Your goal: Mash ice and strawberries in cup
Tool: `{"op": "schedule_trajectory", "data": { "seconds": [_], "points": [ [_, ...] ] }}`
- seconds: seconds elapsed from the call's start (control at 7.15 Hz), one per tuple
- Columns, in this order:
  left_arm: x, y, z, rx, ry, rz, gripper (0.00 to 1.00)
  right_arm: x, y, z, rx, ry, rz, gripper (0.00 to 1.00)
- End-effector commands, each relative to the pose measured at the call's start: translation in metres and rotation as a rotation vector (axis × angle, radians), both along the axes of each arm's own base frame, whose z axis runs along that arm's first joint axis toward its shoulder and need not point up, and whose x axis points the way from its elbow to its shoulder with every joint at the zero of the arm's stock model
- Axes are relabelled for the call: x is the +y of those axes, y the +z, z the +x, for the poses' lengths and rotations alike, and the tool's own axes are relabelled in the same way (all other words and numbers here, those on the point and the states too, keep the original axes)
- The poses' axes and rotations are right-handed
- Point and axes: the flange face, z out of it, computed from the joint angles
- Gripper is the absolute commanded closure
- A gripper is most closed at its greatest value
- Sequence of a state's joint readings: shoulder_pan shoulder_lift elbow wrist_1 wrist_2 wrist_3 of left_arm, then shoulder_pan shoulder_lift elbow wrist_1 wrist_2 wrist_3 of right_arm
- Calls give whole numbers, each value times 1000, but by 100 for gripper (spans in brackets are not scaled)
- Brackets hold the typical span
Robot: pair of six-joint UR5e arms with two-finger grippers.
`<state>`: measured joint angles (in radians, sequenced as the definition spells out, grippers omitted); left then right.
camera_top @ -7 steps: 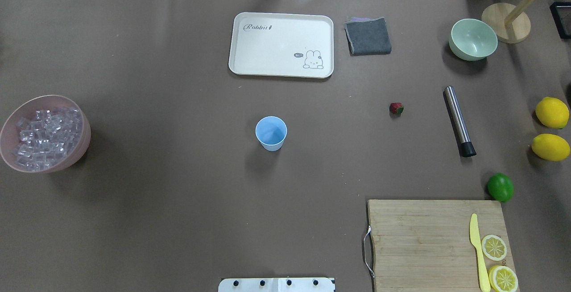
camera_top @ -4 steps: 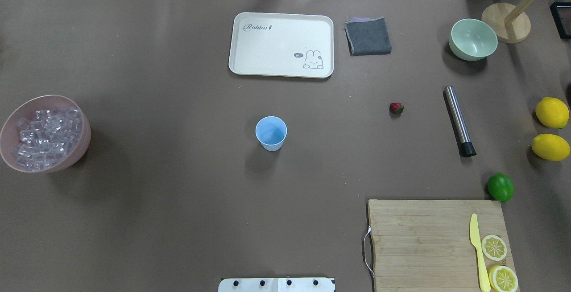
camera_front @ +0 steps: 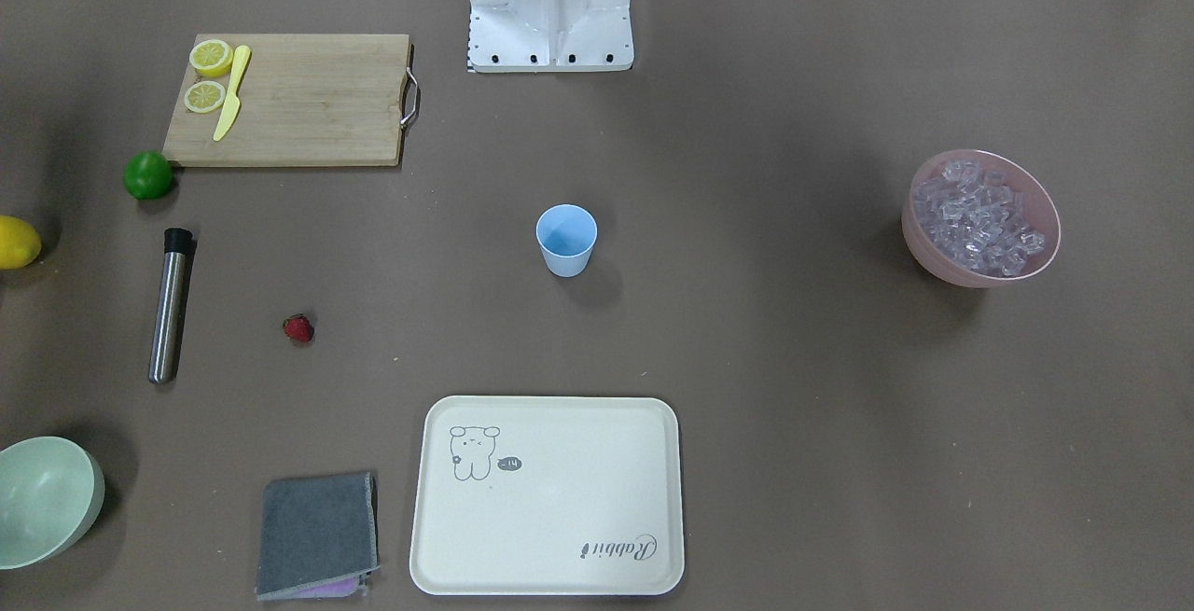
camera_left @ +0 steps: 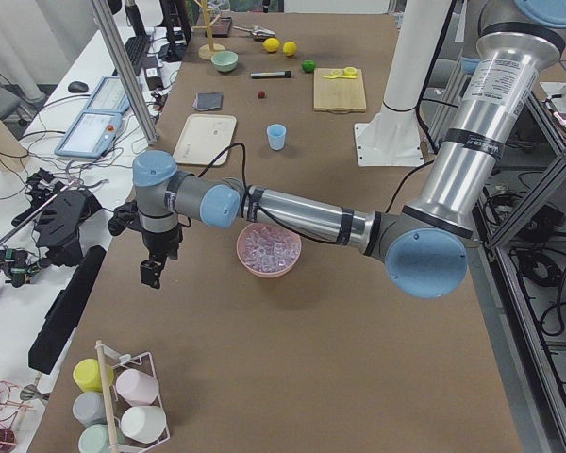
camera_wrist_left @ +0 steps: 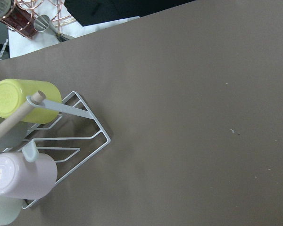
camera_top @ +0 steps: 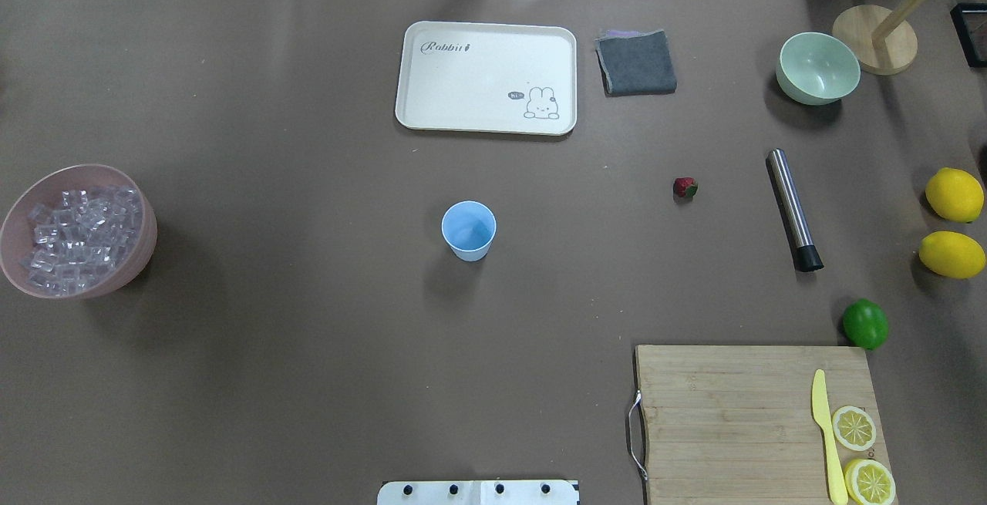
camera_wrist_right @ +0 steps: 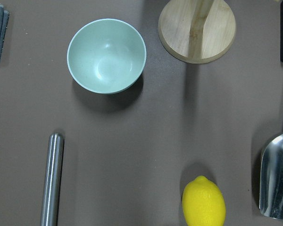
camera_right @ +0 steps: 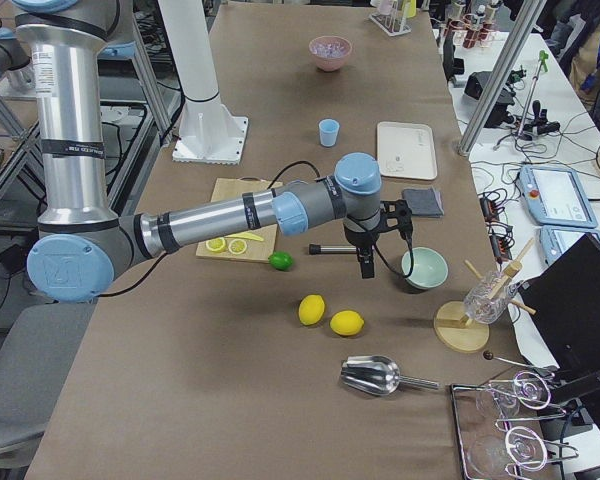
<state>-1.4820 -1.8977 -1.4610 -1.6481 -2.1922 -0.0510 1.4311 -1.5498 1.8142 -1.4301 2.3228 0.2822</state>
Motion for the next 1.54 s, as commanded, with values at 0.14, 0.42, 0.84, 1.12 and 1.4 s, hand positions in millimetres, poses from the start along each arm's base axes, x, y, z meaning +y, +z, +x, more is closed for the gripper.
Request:
{"op": "schedule_trajectory", "data": {
  "seconds": [0.14,0.42,0.84,1.12,1.4],
  "points": [
    [14,-16,6,108,20,-4,2,2,2,-1,-1,-3,-3,0],
    [17,-37,21,155,29,8,2,5,5,-1,-1,-4,-11,0],
    [42,-49,93,243,172,14,2,13,16,-2,-3,-10,-32,0],
    [53,-50,160,260,286,-7,3,16,21,-2,-4,-10,-41,0],
    [73,-63,191,257,354,27,3,18,21,-1,-3,-8,-42,0]
  ]
}}
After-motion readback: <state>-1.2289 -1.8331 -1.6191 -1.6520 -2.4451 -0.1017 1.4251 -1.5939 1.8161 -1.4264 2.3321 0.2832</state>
